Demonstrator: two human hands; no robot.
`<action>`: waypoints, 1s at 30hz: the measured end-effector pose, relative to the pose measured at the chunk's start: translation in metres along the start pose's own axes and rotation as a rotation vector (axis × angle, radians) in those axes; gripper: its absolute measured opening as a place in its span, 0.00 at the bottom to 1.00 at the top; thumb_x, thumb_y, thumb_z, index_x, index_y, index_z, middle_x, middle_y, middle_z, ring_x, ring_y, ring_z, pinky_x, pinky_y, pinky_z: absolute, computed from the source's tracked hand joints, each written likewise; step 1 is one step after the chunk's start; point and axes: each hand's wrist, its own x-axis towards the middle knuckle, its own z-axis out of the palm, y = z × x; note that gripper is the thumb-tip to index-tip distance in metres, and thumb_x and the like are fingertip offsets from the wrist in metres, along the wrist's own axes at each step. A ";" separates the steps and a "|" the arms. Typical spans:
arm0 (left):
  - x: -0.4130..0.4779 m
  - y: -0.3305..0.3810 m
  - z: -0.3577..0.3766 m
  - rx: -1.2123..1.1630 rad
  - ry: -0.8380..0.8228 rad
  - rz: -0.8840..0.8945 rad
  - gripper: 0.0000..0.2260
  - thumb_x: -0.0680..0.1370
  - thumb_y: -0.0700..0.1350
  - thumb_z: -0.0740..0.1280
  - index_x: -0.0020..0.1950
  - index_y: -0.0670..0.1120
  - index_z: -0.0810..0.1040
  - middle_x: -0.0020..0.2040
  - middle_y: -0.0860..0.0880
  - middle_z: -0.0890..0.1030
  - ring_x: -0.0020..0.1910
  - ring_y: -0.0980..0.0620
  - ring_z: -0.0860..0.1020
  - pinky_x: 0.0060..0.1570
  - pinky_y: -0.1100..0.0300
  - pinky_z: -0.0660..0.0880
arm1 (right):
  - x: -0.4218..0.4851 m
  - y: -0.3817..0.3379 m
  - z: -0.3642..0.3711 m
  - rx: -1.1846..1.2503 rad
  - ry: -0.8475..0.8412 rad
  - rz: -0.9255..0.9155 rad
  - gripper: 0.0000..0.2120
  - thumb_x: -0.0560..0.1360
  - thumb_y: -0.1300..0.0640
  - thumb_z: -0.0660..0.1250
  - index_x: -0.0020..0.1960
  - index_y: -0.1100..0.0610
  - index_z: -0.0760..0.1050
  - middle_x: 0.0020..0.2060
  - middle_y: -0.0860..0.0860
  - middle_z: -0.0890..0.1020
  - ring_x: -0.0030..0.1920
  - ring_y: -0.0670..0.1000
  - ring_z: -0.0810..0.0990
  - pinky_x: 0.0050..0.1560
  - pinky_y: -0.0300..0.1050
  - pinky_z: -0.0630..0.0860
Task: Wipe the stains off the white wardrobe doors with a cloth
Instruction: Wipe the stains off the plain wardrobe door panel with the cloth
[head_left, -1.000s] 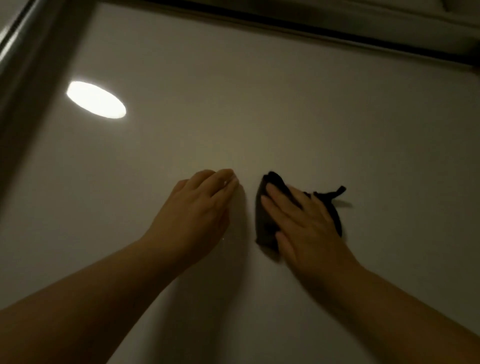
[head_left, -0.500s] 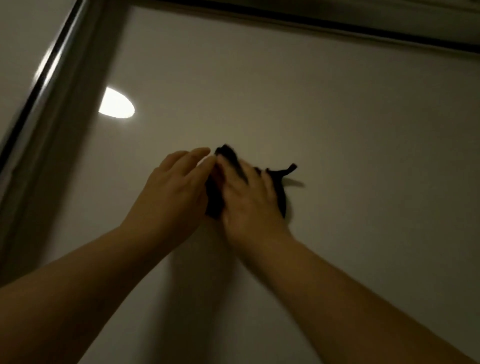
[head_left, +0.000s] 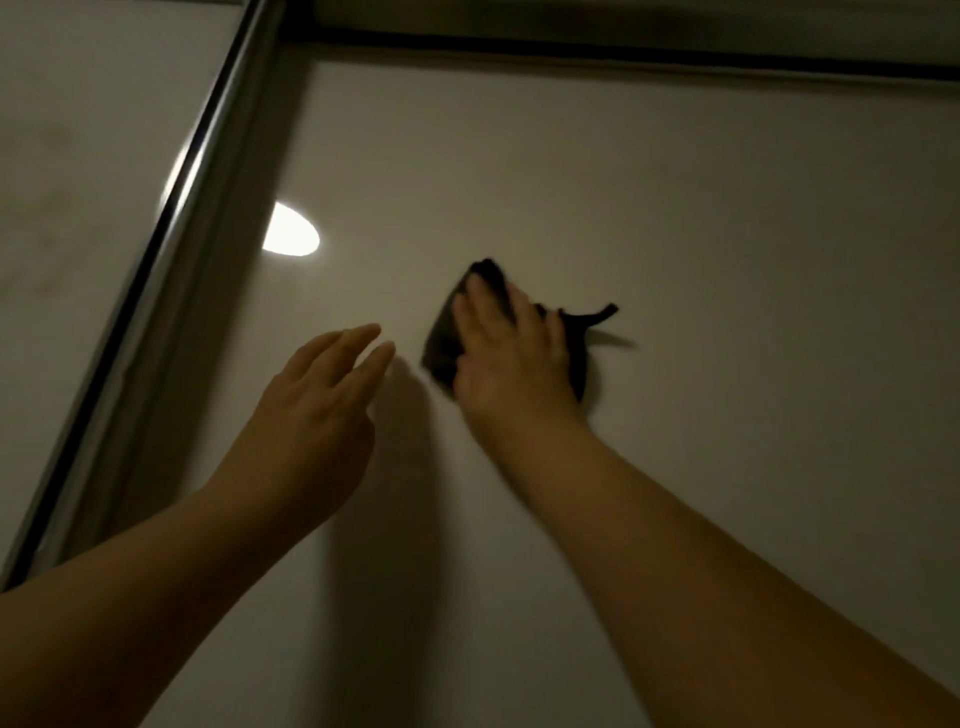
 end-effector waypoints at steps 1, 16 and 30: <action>0.001 -0.001 0.000 -0.003 0.005 -0.010 0.26 0.70 0.31 0.66 0.67 0.38 0.70 0.67 0.37 0.70 0.64 0.34 0.67 0.60 0.42 0.65 | -0.008 -0.015 0.004 0.027 -0.006 -0.069 0.29 0.78 0.54 0.53 0.76 0.51 0.48 0.76 0.47 0.45 0.74 0.55 0.43 0.71 0.58 0.39; -0.021 -0.039 -0.039 0.082 -0.076 0.087 0.27 0.69 0.32 0.67 0.68 0.41 0.69 0.68 0.40 0.69 0.67 0.39 0.65 0.61 0.46 0.62 | -0.019 0.031 -0.003 -0.012 0.062 0.037 0.26 0.76 0.53 0.50 0.74 0.54 0.59 0.75 0.50 0.58 0.71 0.58 0.60 0.69 0.60 0.53; -0.017 -0.102 -0.044 -0.046 -0.018 0.268 0.27 0.69 0.31 0.65 0.68 0.39 0.68 0.69 0.39 0.68 0.69 0.39 0.62 0.62 0.47 0.55 | -0.052 -0.138 0.046 0.109 -0.030 -0.292 0.26 0.76 0.49 0.59 0.73 0.47 0.60 0.74 0.45 0.59 0.74 0.53 0.53 0.72 0.57 0.45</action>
